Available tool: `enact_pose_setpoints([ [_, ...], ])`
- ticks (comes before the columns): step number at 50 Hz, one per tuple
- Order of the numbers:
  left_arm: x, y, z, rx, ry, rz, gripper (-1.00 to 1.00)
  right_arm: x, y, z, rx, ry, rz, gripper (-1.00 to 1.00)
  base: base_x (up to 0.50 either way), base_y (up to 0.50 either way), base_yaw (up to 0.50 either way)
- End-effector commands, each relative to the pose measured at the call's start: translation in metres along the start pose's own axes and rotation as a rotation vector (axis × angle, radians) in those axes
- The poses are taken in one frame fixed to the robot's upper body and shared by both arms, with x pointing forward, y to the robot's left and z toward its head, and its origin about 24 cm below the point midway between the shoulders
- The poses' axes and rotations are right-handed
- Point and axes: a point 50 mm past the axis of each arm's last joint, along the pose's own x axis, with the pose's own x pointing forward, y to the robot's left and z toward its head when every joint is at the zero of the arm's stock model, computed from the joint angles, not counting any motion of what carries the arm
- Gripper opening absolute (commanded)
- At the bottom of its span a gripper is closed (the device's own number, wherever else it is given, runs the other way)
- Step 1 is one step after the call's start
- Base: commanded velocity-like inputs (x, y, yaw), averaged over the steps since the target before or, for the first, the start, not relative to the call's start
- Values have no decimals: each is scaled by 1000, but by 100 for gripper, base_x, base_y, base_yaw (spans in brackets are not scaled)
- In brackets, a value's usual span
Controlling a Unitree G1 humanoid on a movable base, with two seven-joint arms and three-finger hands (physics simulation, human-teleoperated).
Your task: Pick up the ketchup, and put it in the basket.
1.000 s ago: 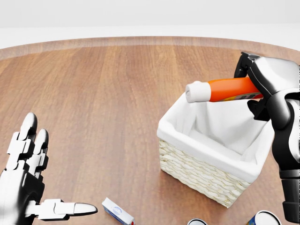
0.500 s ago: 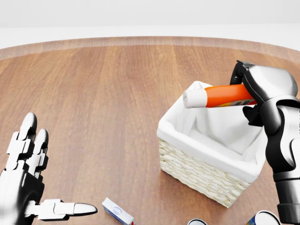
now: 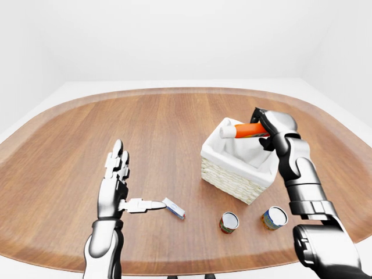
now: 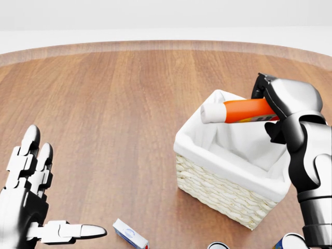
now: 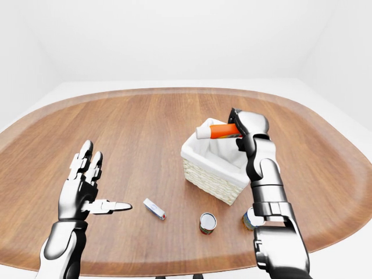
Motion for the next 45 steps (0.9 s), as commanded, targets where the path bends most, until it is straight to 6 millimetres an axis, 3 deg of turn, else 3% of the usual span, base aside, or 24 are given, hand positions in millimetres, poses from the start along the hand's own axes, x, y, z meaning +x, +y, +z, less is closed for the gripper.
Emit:
enact_pose_setpoints([
  [1, 0, 0, 0, -2, 0, 1, 100, 1, -1, -1, -7, 9, -19, -100, 0, 0, 0],
  [20, -1, 0, 0, -3, 0, 0, 100, 1, 2, -2, -12, 12, -14, -100, 0, 0, 0],
  [33, 0, 2, -1, -4, 3, 4, 100, 6, 21, -2, 1, 29, 7, -100, 0, 0, 0],
  [45, 0, 0, 1, -3, -1, -2, 100, 4, 23, -3, 1, 32, 12, -100, 0, 0, 0],
])
